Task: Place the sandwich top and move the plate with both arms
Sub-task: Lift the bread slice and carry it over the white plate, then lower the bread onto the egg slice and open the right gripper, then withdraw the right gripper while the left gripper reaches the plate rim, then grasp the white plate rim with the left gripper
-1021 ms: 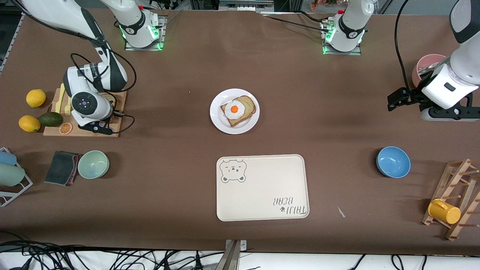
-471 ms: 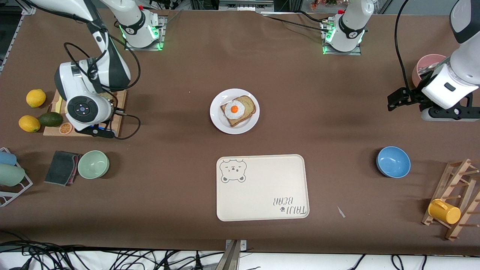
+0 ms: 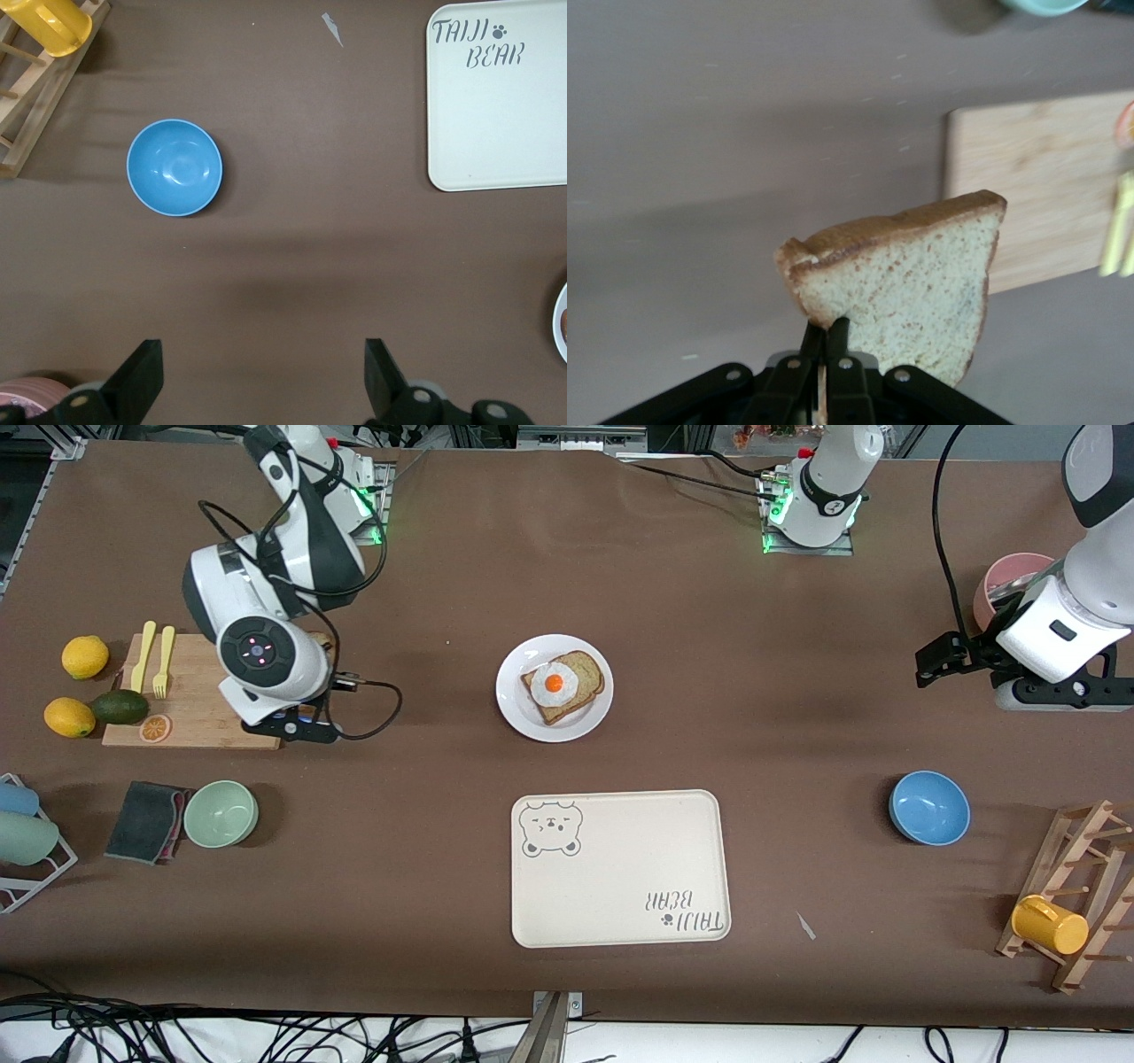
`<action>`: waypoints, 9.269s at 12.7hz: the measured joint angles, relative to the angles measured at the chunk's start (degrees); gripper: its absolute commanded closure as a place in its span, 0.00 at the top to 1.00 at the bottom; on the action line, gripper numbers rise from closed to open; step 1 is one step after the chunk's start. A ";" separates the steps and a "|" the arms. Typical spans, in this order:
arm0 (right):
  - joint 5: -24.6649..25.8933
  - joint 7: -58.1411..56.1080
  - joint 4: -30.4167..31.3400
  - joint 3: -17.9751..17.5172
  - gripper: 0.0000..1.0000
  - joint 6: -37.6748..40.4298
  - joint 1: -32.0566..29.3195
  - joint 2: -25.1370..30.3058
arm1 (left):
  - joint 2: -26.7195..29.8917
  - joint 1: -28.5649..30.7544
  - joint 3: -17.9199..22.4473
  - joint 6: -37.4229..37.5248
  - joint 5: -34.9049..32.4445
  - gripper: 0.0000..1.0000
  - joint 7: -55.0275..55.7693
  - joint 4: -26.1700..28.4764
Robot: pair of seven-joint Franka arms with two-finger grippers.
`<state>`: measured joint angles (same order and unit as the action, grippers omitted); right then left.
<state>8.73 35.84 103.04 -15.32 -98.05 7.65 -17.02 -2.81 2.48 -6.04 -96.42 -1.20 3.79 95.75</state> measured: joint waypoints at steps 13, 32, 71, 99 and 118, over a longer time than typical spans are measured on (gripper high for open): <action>-20.59 42.62 -32.78 -0.29 0.00 -6.41 16.15 -26.35 | 0.01 0.01 0.00 0.00 0.00 1.00 0.00 -0.01; -23.14 47.35 -29.69 0.20 0.00 -9.09 19.39 -33.01 | 0.01 0.01 0.00 0.00 0.00 1.00 0.00 -0.01; -11.91 -11.62 -30.78 22.58 1.00 7.83 12.55 -7.84 | -15.30 -9.04 -1.19 3.25 27.97 1.00 -0.21 0.77; -11.86 -21.18 -15.35 12.90 1.00 7.47 -7.34 9.41 | -36.58 -22.92 -2.65 -33.10 78.74 0.56 -57.99 12.06; -6.84 -31.95 -14.93 9.79 1.00 5.14 -9.24 9.63 | -37.05 -24.96 -2.67 -35.17 79.07 0.00 -58.29 12.94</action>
<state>1.89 3.89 88.12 -5.52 -92.90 -1.59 -7.39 -39.86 -22.48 -8.70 -131.59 77.87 -54.50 108.69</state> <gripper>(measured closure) 0.000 0.952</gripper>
